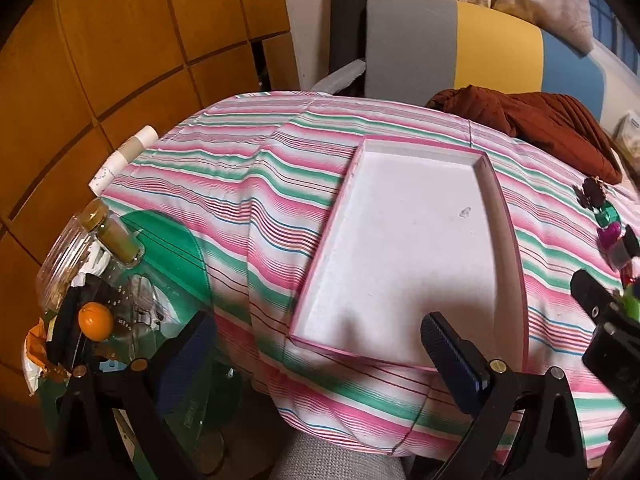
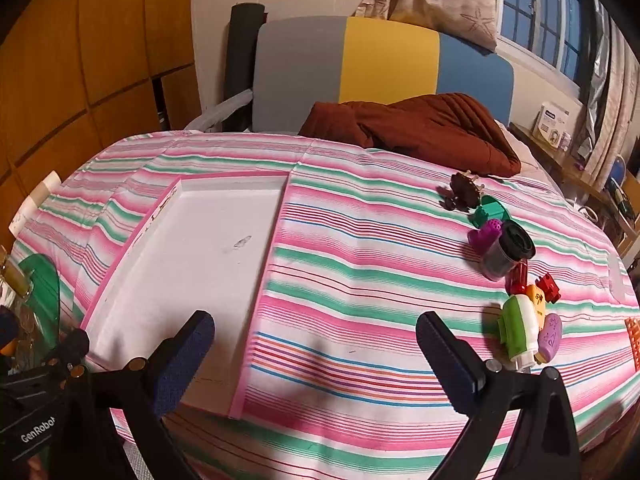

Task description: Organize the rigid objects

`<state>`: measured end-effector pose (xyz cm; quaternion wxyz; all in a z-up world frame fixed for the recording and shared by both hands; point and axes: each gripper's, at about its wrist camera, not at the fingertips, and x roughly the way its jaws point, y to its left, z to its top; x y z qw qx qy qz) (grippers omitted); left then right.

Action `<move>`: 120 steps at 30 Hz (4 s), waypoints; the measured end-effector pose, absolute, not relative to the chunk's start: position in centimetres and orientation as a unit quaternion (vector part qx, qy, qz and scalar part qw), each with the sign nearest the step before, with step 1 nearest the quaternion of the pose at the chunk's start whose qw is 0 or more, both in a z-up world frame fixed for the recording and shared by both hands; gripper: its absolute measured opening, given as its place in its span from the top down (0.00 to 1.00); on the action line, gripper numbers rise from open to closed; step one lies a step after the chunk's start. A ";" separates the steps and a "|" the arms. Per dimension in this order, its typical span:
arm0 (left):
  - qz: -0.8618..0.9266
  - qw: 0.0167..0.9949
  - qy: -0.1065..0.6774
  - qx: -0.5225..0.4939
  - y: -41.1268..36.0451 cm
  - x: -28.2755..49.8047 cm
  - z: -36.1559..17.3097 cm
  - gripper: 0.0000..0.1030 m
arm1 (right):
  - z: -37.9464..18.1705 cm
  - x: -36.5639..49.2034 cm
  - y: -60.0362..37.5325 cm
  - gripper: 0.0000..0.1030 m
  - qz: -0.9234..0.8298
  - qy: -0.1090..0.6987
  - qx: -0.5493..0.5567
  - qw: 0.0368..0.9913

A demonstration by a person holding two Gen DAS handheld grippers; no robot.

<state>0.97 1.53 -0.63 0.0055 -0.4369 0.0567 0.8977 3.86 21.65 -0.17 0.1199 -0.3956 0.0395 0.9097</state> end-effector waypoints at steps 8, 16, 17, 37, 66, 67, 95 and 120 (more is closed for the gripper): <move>0.877 0.095 0.030 -0.470 3.8 2.1 -2.0 0.00 | -1.1 5.4 25.1 0.01 0.902 0.084 -0.402 0.134; 0.884 0.154 0.071 -0.436 7.6 4.7 -2.2 0.00 | -2.6 8.3 30.5 0.06 0.893 0.113 -0.393 0.186; 0.882 0.161 0.074 -0.437 7.9 4.8 -2.2 0.00 | -2.6 8.6 31.4 0.06 0.892 0.121 -0.390 0.192; 0.848 0.277 0.054 -0.448 10.7 7.0 -2.2 0.00 | -5.8 6.0 37.5 0.08 0.871 0.108 -0.439 0.191; 0.827 0.339 0.089 -0.440 19.4 5.9 -2.2 0.00 | -7.4 10.0 51.0 0.53 0.764 0.303 -0.505 0.263; 0.823 0.346 0.085 -0.442 20.1 5.7 -2.3 0.00 | -7.3 10.3 51.0 0.54 0.765 0.306 -0.501 0.263; 0.775 0.435 0.145 -0.435 34.3 1.4 -7.1 0.49 | -7.8 11.5 52.9 0.54 0.759 0.338 -0.485 0.272; 0.791 0.424 -0.020 -0.441 21.5 -0.8 -4.2 0.49 | -6.1 11.8 52.3 0.57 0.796 0.329 -0.437 0.259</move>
